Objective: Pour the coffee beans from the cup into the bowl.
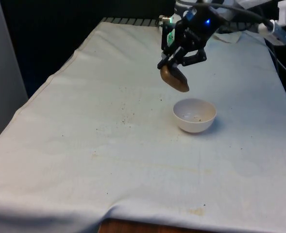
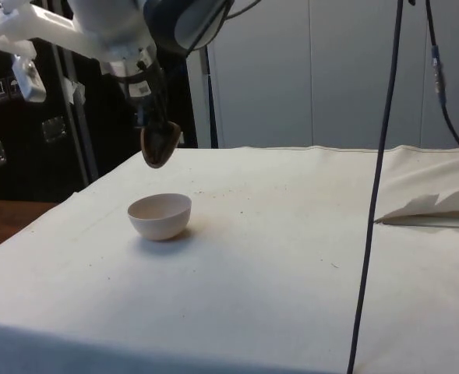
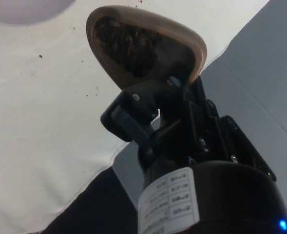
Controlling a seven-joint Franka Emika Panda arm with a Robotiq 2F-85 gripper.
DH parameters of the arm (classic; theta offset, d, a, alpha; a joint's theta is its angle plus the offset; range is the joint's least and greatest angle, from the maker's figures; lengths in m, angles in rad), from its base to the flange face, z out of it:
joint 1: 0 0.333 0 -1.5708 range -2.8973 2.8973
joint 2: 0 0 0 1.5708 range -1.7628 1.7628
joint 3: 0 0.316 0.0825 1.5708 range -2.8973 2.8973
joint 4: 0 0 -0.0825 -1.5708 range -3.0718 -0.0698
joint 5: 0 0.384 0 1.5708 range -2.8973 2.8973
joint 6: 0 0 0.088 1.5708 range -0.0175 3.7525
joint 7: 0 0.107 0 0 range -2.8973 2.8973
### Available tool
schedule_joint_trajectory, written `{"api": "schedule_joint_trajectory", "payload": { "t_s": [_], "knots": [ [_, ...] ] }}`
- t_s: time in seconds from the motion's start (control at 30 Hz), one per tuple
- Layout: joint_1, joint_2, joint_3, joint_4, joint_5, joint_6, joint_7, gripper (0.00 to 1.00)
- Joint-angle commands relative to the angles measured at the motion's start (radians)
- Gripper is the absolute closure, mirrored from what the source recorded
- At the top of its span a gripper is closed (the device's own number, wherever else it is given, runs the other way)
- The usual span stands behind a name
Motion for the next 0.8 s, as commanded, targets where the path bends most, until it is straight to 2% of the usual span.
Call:
{"api": "schedule_joint_trajectory", "payload": {
  "t_s": [0.0, 0.07, 0.1, 0.13, 0.37, 0.4, 0.43, 0.67, 0.7, 0.73, 0.77],
  "knots": [
    [0.008, 0.004, 0.002, 0.0, -0.016, -0.007, 0.01, 0.99],
    [0.007, 0.008, 0.01, 0.0, -0.03, -0.013, 0.017, 0.99],
    [0.0, 0.006, 0.013, 0.0, -0.023, -0.01, 0.012, 0.99],
    [0.007, 0.01, 0.014, 0.0, -0.038, -0.016, 0.022, 0.99],
    [0.007, 0.025, 0.04, -0.005, -0.096, -0.033, 0.057, 0.99],
    [0.0, 0.026, 0.044, -0.001, -0.088, -0.033, 0.05, 0.99],
    [0.007, 0.027, 0.043, -0.005, -0.105, -0.035, 0.063, 0.99],
    [0.006, 0.041, 0.063, -0.014, -0.17, -0.051, 0.112, 0.99],
    [0.0, 0.042, 0.067, -0.011, -0.165, -0.052, 0.108, 0.99],
    [0.006, 0.042, 0.065, -0.014, -0.177, -0.054, 0.117, 0.99],
    [0.006, 0.043, 0.067, -0.014, -0.184, -0.057, 0.121, 0.99]
  ]
}}
